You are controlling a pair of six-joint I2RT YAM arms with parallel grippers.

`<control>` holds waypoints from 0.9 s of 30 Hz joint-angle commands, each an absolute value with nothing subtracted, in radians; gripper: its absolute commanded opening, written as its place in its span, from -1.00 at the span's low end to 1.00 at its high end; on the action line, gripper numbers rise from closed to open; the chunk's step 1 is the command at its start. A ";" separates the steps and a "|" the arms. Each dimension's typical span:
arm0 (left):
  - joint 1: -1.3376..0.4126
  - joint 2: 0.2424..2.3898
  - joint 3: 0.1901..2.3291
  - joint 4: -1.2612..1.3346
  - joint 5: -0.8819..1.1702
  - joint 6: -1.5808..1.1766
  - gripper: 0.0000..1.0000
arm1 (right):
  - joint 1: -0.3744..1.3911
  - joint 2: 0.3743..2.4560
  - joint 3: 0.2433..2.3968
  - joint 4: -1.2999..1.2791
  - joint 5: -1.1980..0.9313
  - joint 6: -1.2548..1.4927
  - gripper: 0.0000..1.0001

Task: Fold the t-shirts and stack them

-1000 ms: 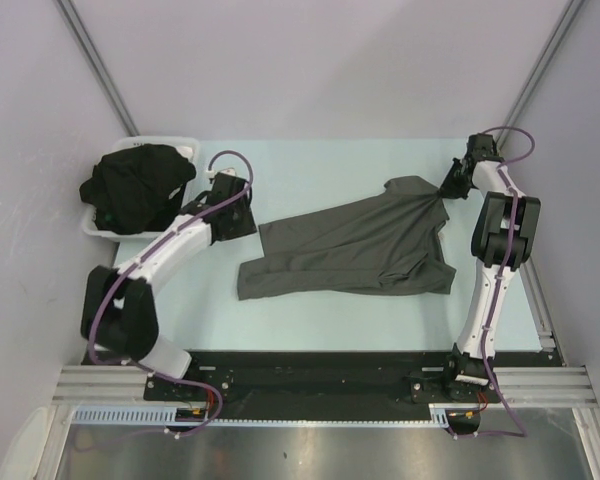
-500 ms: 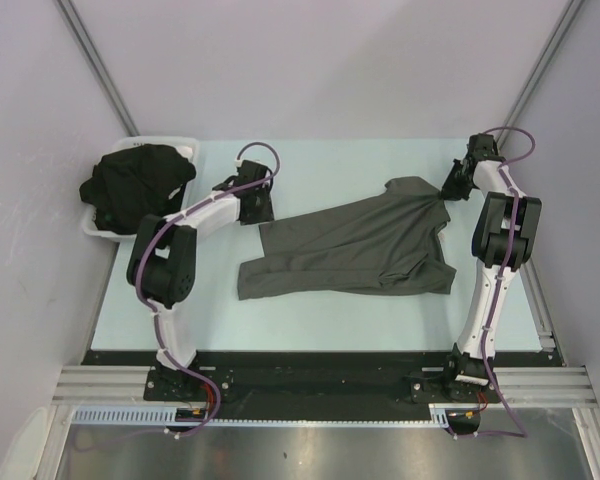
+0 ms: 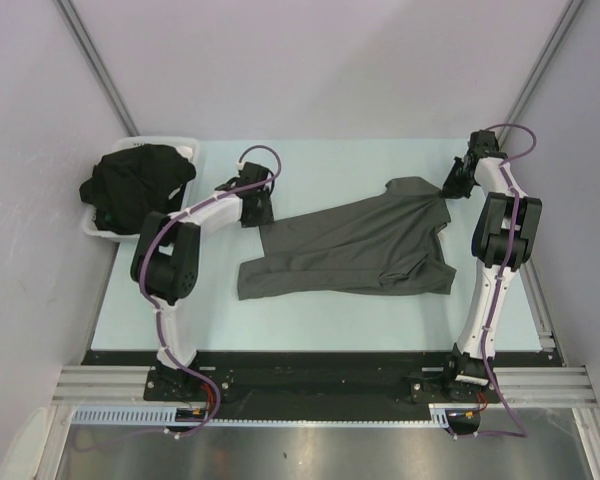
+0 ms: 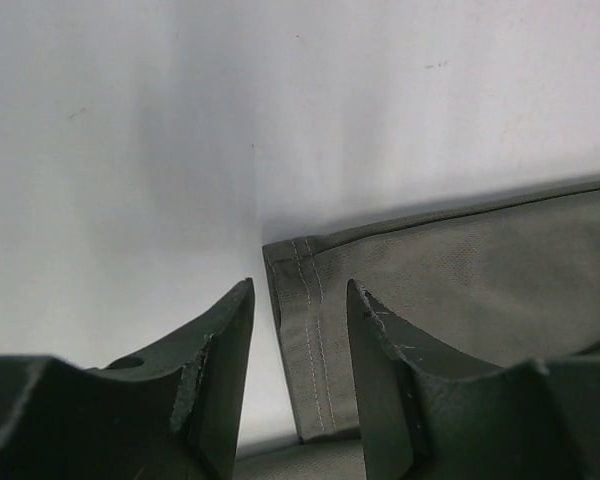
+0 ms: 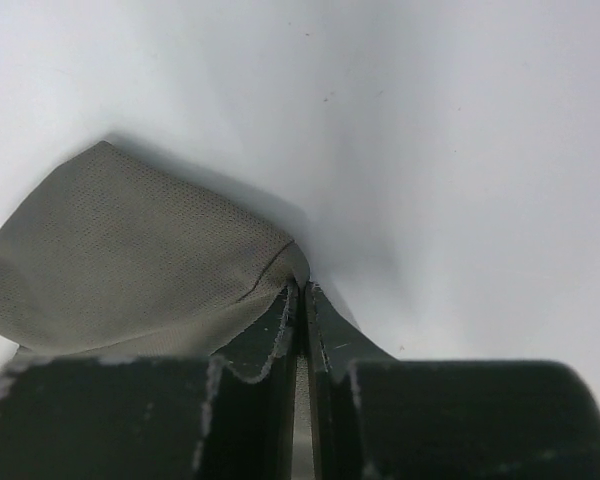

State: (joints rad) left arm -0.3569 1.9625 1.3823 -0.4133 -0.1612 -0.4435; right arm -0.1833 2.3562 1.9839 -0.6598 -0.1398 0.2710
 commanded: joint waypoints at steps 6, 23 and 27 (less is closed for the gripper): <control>-0.350 2.009 1.416 -0.410 -0.170 -0.443 -0.08 | -0.190 2.364 2.026 -0.664 -0.155 0.265 -0.81; -0.311 2.120 1.525 -0.411 -0.229 -0.400 -1.00 | -0.184 2.385 2.049 -0.680 -0.147 0.258 -0.84; -0.287 2.170 1.614 -0.448 -0.218 -0.391 -1.00 | -0.173 2.427 2.130 -0.715 -0.132 0.239 -0.88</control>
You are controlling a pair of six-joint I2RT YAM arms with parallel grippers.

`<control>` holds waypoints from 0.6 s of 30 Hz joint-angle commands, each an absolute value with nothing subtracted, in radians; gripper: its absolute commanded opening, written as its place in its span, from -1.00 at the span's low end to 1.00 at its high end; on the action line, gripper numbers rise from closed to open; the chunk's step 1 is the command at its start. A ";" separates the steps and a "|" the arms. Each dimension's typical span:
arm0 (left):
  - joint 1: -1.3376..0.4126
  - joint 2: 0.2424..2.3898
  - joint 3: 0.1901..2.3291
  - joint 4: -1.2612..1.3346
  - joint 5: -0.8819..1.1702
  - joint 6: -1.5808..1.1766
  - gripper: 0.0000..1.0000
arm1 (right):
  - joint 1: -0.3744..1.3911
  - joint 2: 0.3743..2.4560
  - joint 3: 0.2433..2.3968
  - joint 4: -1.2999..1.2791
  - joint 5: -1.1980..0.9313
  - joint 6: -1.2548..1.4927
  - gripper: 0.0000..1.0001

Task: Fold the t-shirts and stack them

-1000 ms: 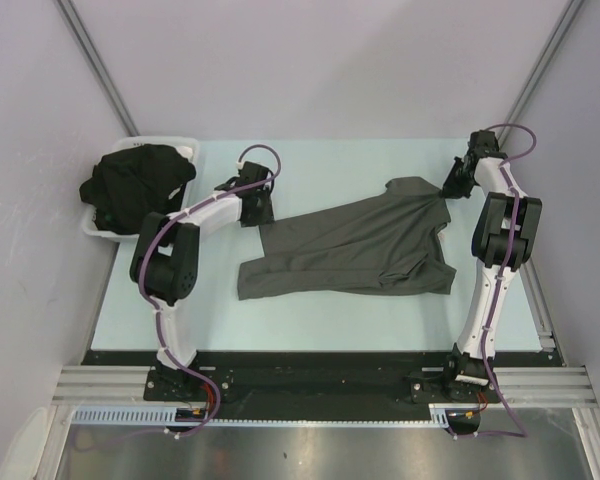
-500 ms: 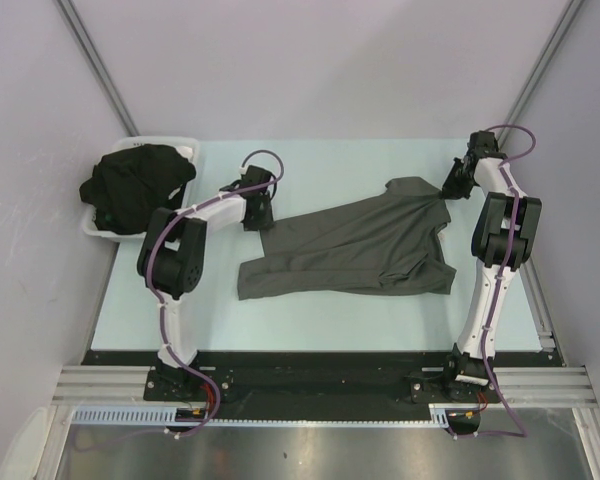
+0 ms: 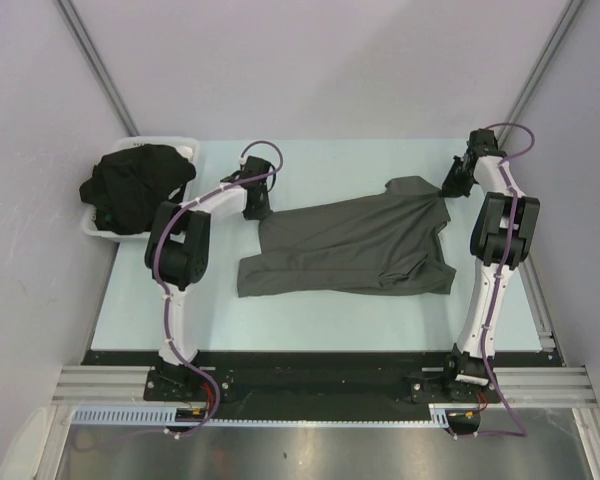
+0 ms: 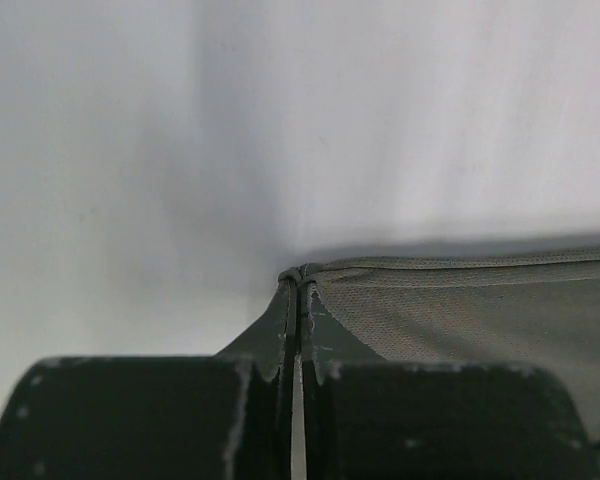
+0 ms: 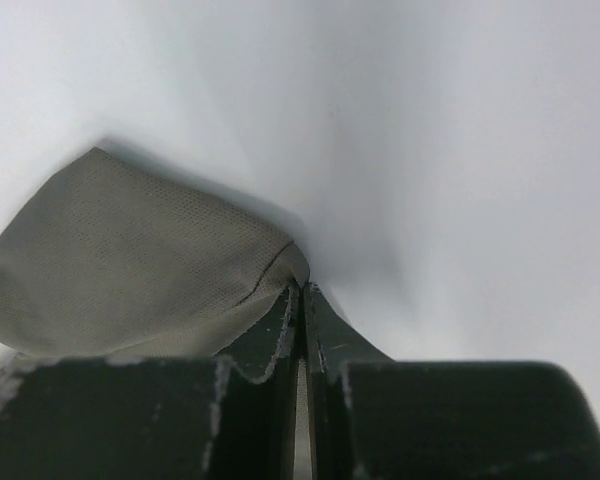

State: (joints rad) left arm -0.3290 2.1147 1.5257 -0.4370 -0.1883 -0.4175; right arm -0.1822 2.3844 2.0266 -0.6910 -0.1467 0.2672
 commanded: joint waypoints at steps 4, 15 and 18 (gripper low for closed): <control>-0.259 2.210 1.709 -0.475 -0.204 -0.403 -1.00 | -0.167 2.483 2.232 -0.744 -0.123 0.244 -0.94; -0.187 2.416 2.091 -0.564 -0.118 -0.397 -1.00 | -0.156 2.566 2.364 -0.707 -0.141 0.273 -1.00; -0.164 2.445 2.146 -0.563 -0.086 -0.426 -1.00 | -0.147 2.576 2.381 -0.675 -0.156 0.287 -1.00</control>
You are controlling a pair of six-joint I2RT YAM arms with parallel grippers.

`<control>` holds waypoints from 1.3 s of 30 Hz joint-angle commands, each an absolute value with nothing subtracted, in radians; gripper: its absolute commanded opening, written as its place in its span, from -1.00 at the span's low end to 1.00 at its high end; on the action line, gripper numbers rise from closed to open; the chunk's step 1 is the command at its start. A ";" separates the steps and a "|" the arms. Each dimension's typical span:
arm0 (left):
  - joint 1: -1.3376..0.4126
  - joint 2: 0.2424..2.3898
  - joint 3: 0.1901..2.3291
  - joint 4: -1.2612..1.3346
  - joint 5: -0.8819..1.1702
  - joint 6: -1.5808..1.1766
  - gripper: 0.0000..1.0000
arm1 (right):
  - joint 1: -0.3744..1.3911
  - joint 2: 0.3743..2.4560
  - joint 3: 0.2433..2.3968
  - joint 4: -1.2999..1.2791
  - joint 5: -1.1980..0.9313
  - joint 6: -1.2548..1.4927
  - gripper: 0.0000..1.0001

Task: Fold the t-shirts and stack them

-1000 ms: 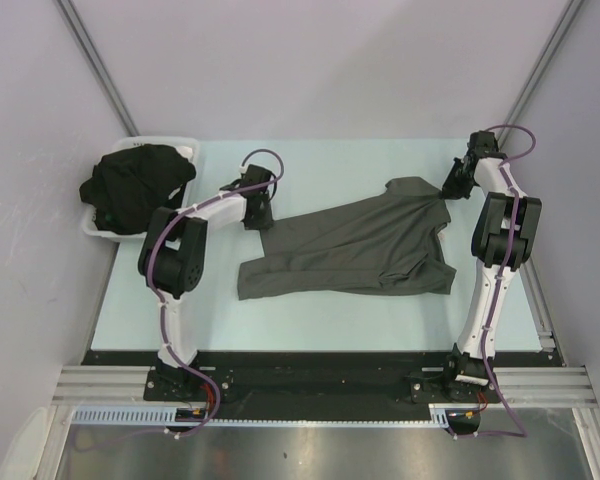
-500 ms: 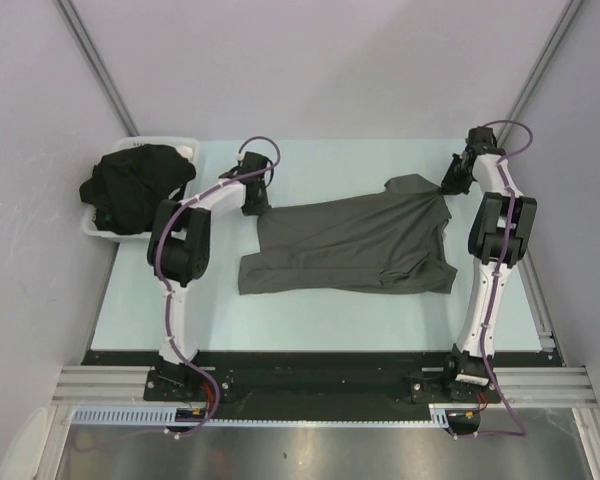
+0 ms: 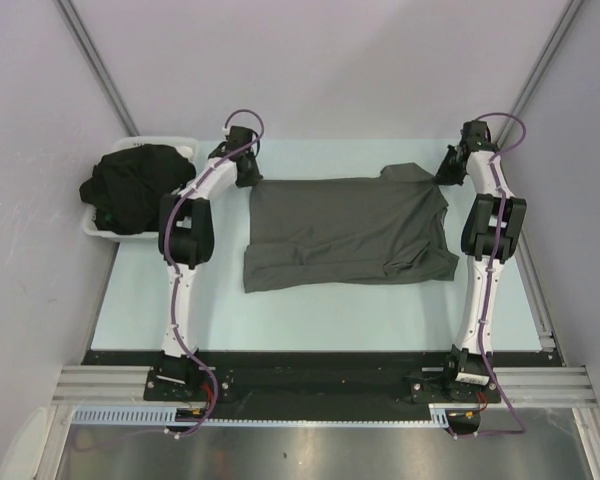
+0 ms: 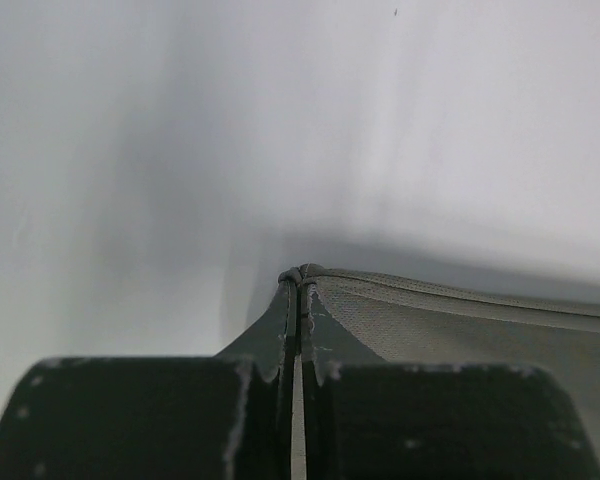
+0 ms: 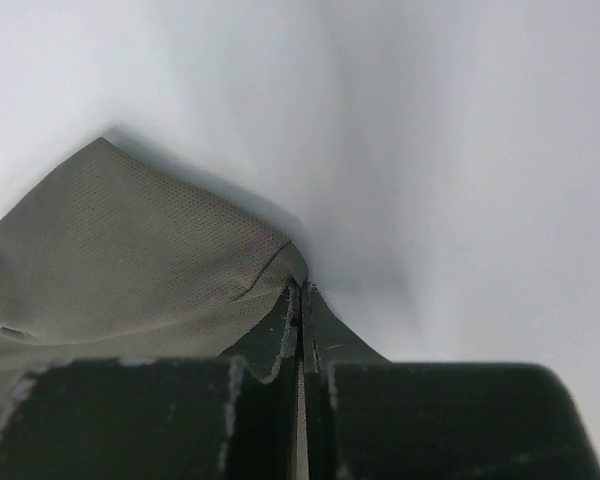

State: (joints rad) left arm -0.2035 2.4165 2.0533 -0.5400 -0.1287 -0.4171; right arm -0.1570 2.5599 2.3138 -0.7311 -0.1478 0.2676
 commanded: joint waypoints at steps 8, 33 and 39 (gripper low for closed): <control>-0.132 2.531 2.296 -0.517 -0.028 -0.477 -1.00 | -0.123 2.609 2.417 -0.581 -0.173 0.290 -1.00; -0.080 2.619 2.410 -0.328 0.118 -0.546 -0.46 | -0.117 2.663 2.459 -0.428 -0.221 0.316 -0.57; -0.078 2.547 2.323 -0.262 0.132 -0.534 -0.27 | -0.133 2.609 2.430 -0.384 -0.262 0.327 -0.38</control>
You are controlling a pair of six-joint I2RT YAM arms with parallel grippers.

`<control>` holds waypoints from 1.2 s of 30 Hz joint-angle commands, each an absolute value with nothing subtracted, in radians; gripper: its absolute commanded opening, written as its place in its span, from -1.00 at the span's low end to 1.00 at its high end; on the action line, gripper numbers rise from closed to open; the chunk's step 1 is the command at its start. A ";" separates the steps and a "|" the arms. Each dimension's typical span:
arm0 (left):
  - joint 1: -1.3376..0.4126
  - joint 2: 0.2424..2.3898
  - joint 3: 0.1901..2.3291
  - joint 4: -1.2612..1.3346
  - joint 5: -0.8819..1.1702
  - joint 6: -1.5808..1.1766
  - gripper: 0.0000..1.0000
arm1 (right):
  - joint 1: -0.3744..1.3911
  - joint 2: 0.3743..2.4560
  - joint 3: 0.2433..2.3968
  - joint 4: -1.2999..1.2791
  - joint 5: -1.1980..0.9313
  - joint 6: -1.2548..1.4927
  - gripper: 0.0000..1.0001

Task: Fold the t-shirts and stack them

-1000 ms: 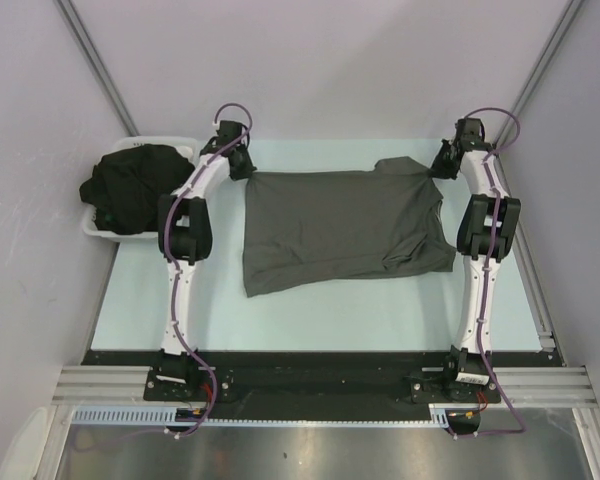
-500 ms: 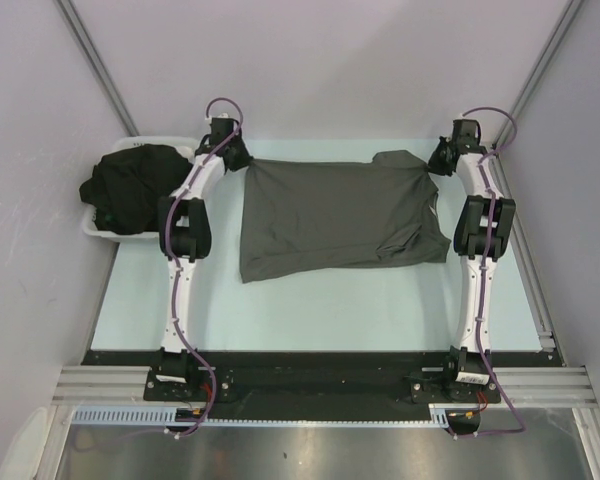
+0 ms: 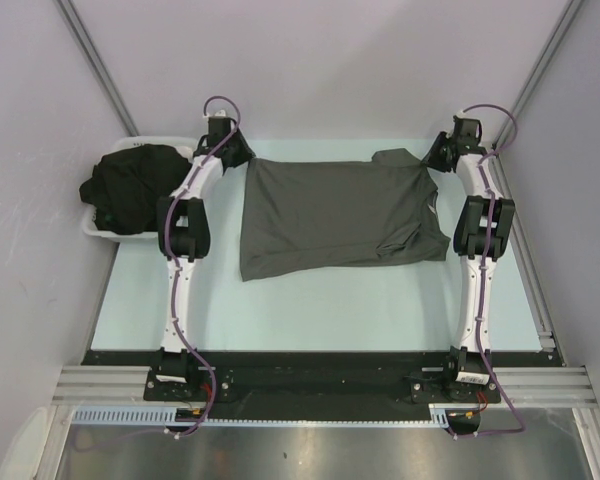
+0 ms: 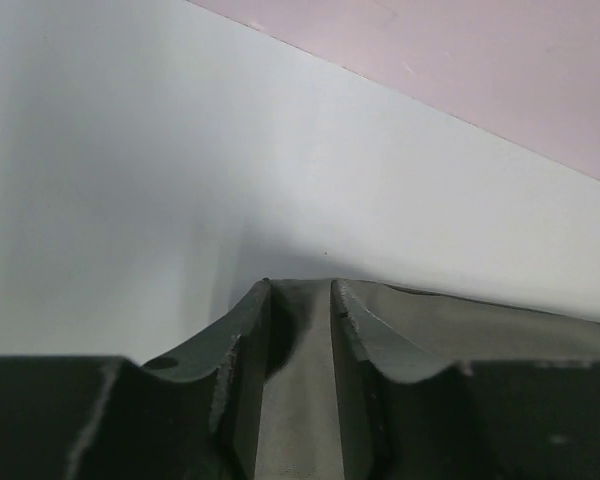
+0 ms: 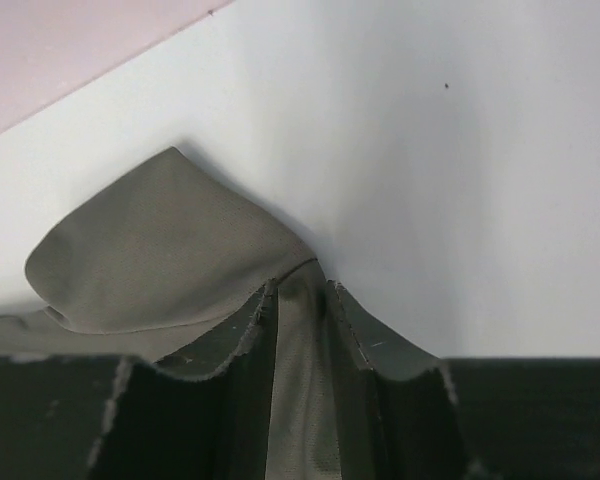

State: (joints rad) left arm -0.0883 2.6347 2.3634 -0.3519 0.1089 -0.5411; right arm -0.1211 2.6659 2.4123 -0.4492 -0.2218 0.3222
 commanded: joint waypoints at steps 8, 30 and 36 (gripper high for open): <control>-0.092 2.369 2.240 -0.307 0.140 -0.496 -0.19 | -0.141 2.401 2.306 -0.458 -0.261 0.328 -0.44; -0.242 1.744 1.499 -0.347 0.221 -0.463 -0.17 | -0.083 1.962 1.571 -0.594 -0.203 0.354 -0.42; -0.242 1.665 1.442 -0.374 0.203 -0.451 -0.15 | -0.063 1.988 1.582 -0.592 -0.227 0.359 -0.38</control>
